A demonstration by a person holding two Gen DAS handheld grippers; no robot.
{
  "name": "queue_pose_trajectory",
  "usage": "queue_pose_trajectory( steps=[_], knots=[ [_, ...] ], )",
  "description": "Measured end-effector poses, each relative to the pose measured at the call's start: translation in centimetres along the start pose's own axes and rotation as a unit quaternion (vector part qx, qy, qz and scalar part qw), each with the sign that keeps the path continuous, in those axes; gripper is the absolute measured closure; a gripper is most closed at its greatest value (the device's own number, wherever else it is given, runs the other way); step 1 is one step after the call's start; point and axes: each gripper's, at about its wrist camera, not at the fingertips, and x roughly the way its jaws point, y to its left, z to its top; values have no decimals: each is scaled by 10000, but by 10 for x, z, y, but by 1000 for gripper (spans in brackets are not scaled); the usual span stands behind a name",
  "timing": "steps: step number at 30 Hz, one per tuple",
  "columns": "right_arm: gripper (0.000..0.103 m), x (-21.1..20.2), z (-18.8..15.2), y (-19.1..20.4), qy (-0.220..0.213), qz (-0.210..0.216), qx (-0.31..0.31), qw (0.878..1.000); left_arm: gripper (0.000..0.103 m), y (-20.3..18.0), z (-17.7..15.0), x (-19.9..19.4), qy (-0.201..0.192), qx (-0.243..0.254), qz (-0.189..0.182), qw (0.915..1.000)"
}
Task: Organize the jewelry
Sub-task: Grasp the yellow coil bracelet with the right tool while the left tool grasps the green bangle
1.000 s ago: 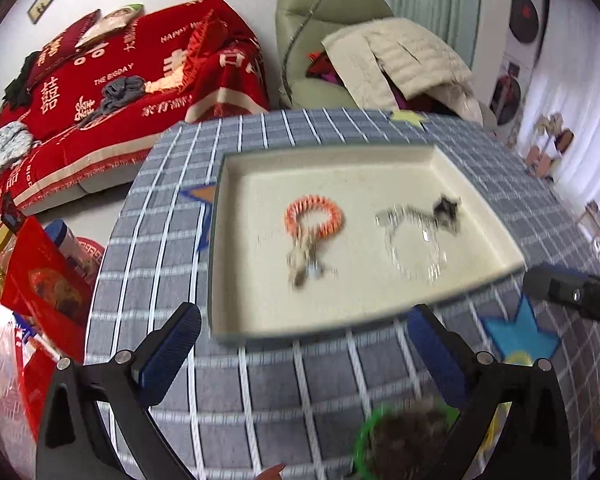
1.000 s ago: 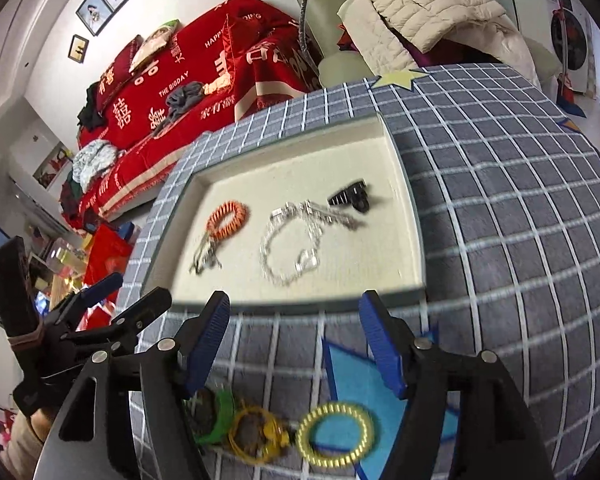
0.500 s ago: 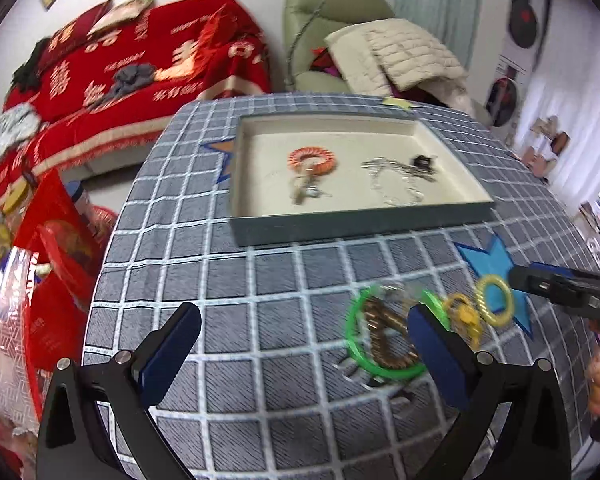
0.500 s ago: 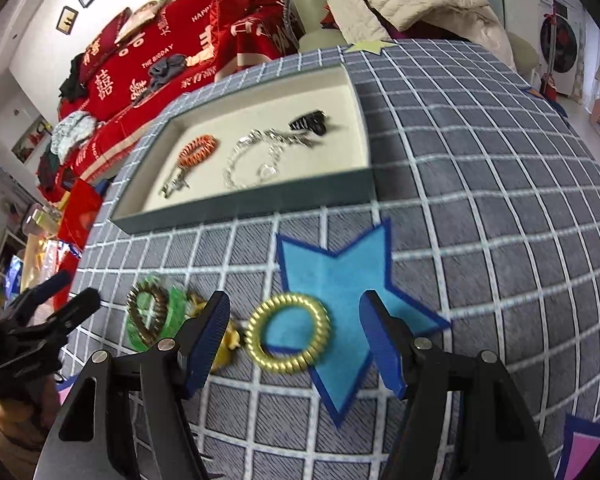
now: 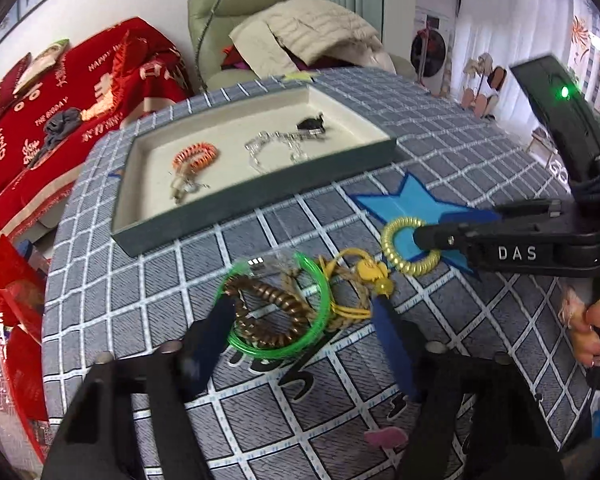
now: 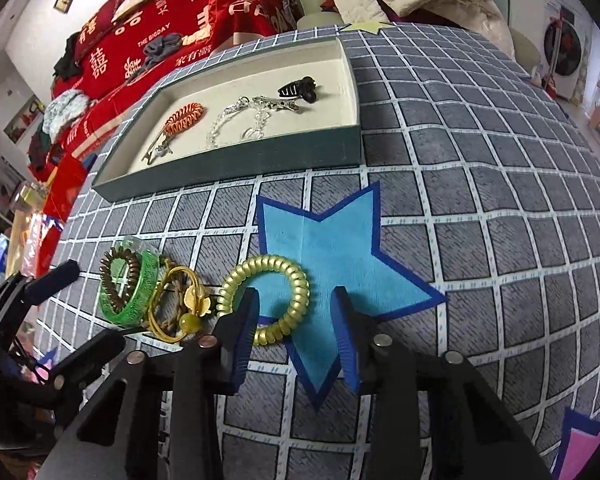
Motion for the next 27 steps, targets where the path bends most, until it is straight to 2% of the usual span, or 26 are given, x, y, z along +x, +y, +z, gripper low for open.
queue_pose_trajectory(
  steps=[3,4,5,8,9,10,12,14,16,17,20,21,22,27],
  knots=[
    [68,2,2,4,10,-75,-183,9998,19,-3,-2,2,31,80,-51,10000],
    [68,2,2,6,7,-115,-239,9996,23,-5,-2,3,27,115,-60,9999],
    [68,3,3,7,3,-139,-276,9995,33,-6,-2,3,47,163,-78,9998],
    [69,3,3,8,-8,-159,-318,9994,36,-8,-3,8,171,222,-141,9995],
    [70,3,3,8,-12,-166,-327,9993,40,-9,-4,10,200,248,-158,9994],
    [70,3,3,9,-15,-178,-339,9993,48,-10,-4,11,234,268,-178,9992],
    [72,3,3,10,-25,-225,-390,9990,48,-12,-4,13,259,299,-202,9990],
    [73,3,2,12,-24,-292,-466,9985,62,-14,-5,13,246,389,-190,9988],
    [76,4,2,15,-21,-376,-537,9978,67,-15,-5,13,253,429,-199,9986],
    [76,4,2,16,-21,-428,-574,9974,73,-15,-5,12,242,435,-192,9986],
    [82,4,1,19,-27,-556,-664,9962,76,-12,-5,12,254,331,-264,9988],
    [90,4,1,20,-33,-592,-679,9959,76,-10,-4,11,254,273,-304,9988],
    [92,4,0,20,-40,-621,-691,9957,76,-8,-4,11,243,223,-333,9989],
    [92,1,-3,18,-121,-564,-623,9964,76,1,-2,3,140,-34,-466,9988]
  ],
)
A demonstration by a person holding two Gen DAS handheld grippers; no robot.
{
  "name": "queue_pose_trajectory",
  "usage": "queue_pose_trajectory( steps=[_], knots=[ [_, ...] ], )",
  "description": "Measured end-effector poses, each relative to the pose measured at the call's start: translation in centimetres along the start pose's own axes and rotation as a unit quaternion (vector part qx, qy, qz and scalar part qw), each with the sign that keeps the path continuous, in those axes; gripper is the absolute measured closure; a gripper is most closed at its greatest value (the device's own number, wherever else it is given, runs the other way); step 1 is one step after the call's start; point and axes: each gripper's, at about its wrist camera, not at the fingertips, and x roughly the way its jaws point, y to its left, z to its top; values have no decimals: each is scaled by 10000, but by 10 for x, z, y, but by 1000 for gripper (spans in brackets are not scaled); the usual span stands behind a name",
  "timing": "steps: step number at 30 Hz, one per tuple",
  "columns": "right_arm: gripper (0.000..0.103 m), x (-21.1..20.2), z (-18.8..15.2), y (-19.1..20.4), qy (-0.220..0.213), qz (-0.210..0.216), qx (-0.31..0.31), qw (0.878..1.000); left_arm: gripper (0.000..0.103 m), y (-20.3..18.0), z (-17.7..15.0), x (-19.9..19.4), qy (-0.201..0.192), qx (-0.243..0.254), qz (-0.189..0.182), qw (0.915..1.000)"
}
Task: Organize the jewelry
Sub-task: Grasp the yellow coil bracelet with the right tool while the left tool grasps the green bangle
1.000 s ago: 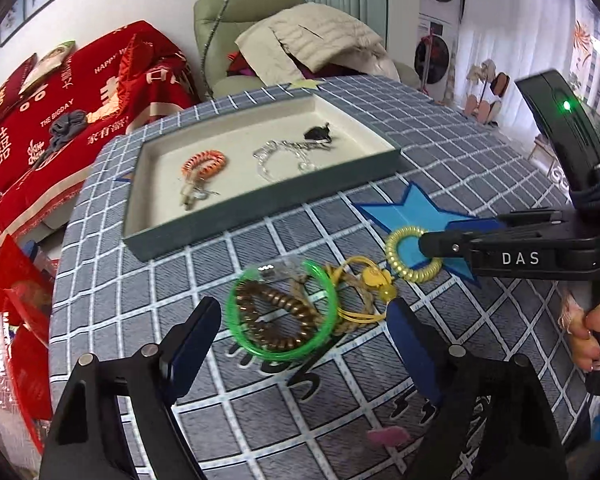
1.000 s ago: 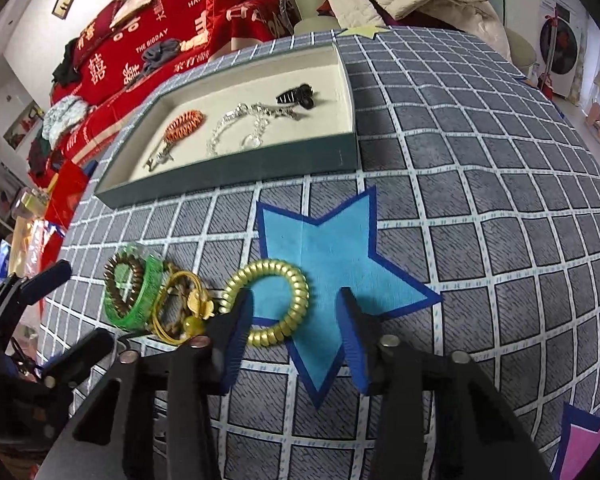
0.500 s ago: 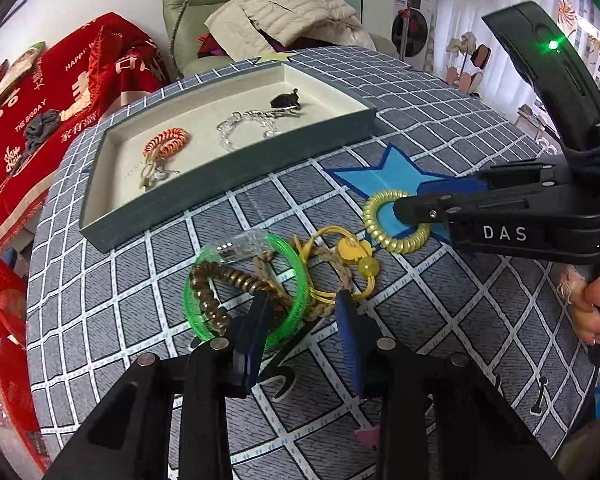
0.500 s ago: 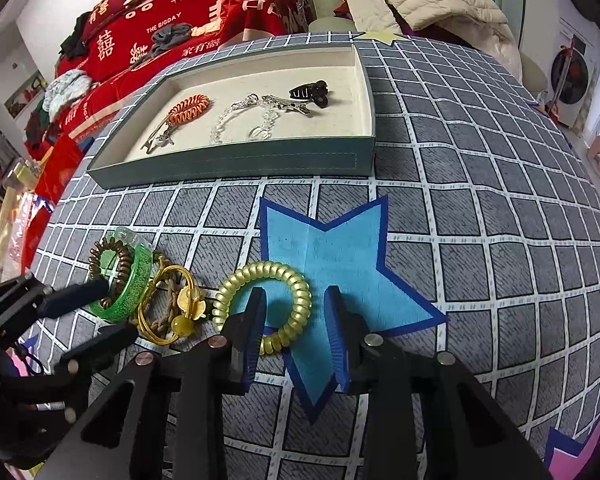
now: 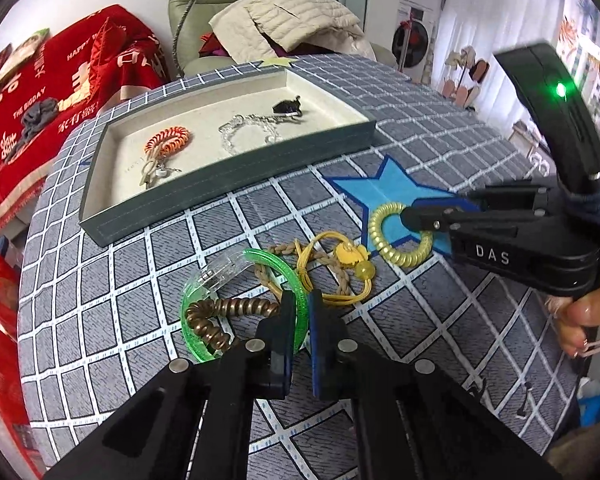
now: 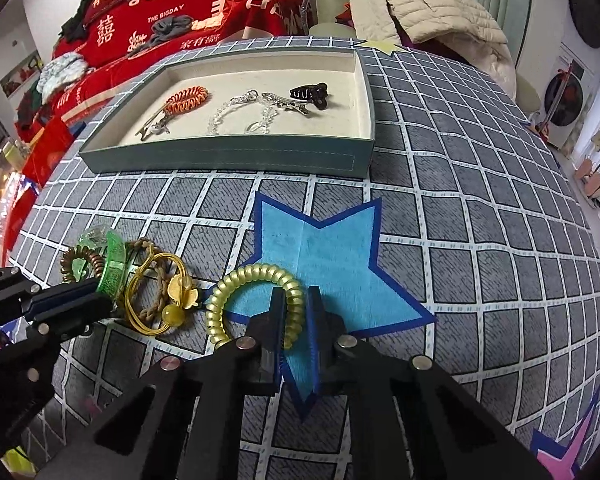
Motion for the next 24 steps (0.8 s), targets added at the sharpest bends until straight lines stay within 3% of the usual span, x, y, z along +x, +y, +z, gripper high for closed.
queue_pose_trajectory(
  steps=[24],
  knots=[
    [92,-43,28,-8,-492,418,318,9974,76,46,31,-46,-736,-639,109,9952]
  ],
)
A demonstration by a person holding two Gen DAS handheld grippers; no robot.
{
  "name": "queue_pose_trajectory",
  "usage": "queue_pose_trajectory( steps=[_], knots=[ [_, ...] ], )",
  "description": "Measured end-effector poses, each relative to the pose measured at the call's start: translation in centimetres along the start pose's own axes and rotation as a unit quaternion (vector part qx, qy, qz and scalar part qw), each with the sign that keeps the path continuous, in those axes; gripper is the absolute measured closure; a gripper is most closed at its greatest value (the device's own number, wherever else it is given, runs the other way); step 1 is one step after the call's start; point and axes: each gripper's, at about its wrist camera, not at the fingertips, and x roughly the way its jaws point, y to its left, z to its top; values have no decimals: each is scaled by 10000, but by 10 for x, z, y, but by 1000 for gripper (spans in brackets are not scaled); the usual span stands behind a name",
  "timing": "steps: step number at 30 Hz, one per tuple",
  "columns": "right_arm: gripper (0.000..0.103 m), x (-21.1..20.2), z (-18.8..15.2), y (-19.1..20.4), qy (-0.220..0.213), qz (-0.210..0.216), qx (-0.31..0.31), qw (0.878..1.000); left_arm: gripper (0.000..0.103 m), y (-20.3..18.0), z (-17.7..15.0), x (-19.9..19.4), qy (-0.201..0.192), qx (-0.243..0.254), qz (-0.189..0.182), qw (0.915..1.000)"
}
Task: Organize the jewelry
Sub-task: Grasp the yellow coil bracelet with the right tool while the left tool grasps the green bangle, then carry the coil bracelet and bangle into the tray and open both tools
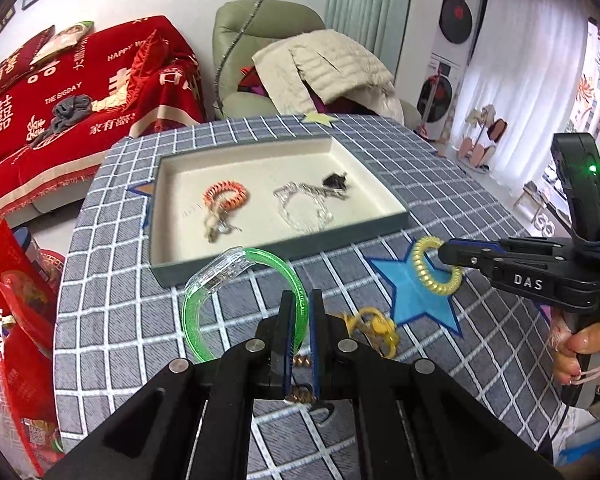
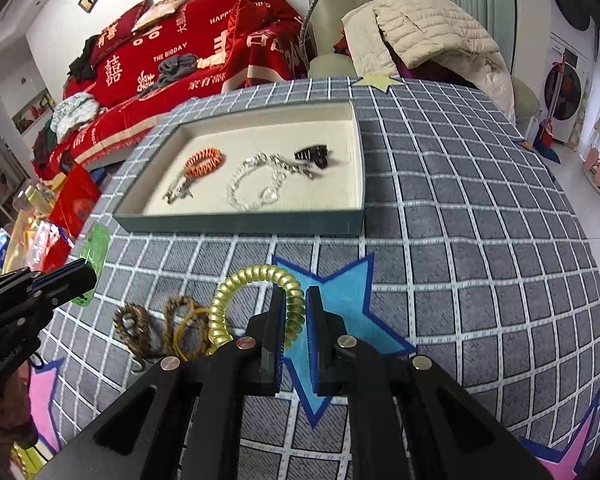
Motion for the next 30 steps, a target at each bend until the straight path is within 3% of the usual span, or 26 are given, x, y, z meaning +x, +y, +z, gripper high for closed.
queue_pose_trajectory(
  steps=[15,23,30],
  knots=[
    [92,13,65,3,-146,156,66,9997,76,26,55,30,-118,77,240,9996],
    [92,47,92,-4,-15,274,370,9989,76,34,76,70,155,260,342,9990],
    [92,82,95,-6,250,231,361,9988,76,35,74,108,541,360,345,9973]
  ],
)
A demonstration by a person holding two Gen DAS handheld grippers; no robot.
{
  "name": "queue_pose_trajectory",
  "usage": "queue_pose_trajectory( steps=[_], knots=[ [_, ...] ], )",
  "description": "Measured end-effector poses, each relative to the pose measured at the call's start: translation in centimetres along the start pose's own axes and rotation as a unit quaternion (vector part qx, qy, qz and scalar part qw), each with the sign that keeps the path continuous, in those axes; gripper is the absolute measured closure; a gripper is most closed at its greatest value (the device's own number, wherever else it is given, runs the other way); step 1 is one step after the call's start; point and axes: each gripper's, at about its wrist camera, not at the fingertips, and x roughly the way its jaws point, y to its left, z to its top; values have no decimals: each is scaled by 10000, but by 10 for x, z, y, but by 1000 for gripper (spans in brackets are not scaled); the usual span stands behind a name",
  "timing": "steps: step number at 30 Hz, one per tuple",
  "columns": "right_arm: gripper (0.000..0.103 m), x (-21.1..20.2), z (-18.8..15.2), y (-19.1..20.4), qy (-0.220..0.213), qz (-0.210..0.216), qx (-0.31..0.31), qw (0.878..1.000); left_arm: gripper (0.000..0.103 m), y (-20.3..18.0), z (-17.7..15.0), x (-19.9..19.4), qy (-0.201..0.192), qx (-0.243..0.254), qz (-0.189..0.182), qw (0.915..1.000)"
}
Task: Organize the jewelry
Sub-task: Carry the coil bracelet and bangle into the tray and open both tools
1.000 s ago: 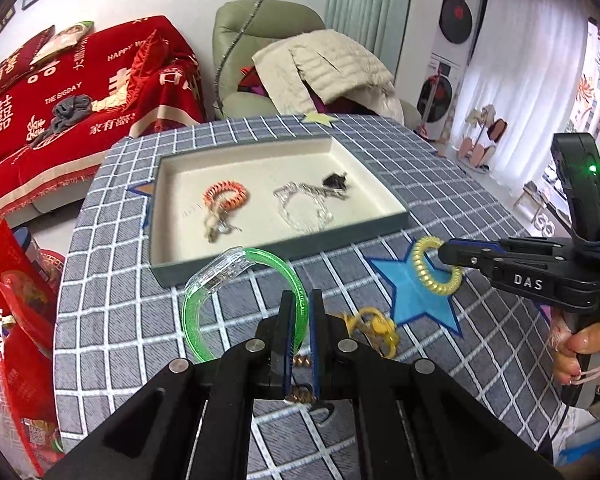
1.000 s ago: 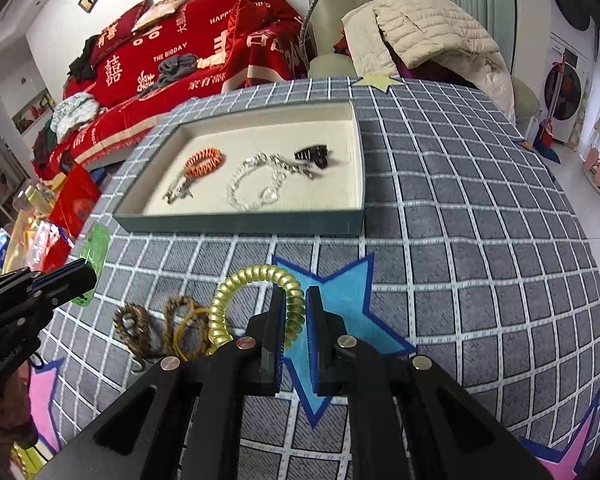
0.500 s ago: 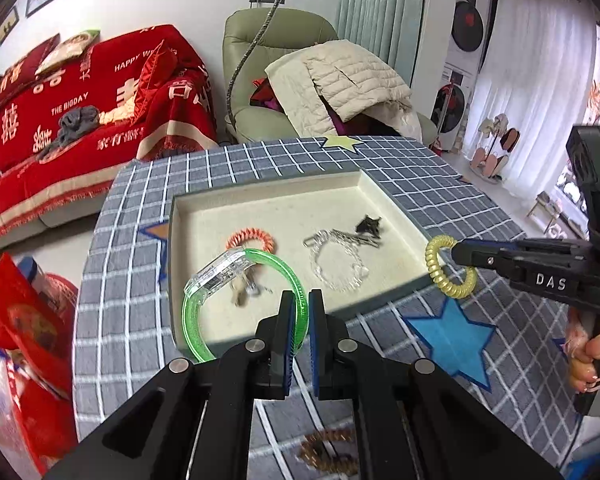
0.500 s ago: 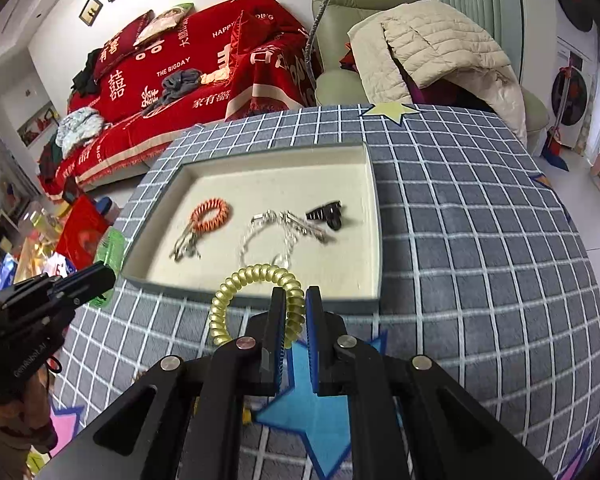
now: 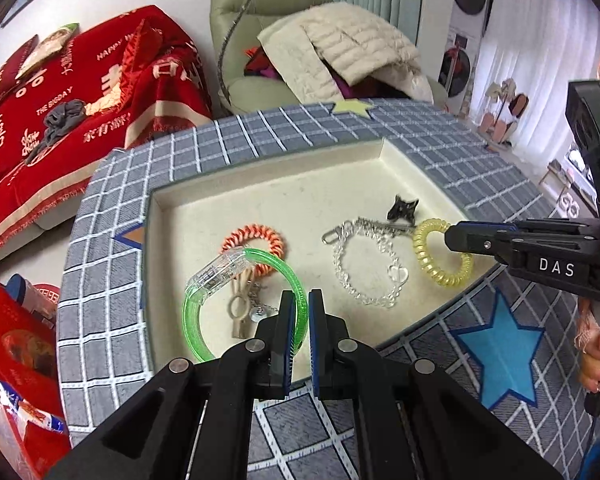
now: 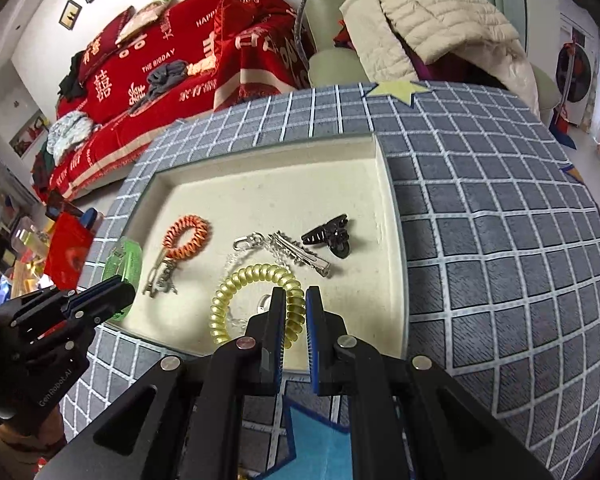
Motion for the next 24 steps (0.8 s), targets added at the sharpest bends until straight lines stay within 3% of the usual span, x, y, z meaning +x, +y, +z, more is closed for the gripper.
queue_pose_trajectory(
  steps=[10,24],
  knots=[
    [92,39,1,-8,440,-321,-46,9985,76,-8,2,38,463,172,14,9988],
    [92,53,14,-13,229,-684,-109,9973,76,-2,12,53,391,-13,206,9990]
  ],
)
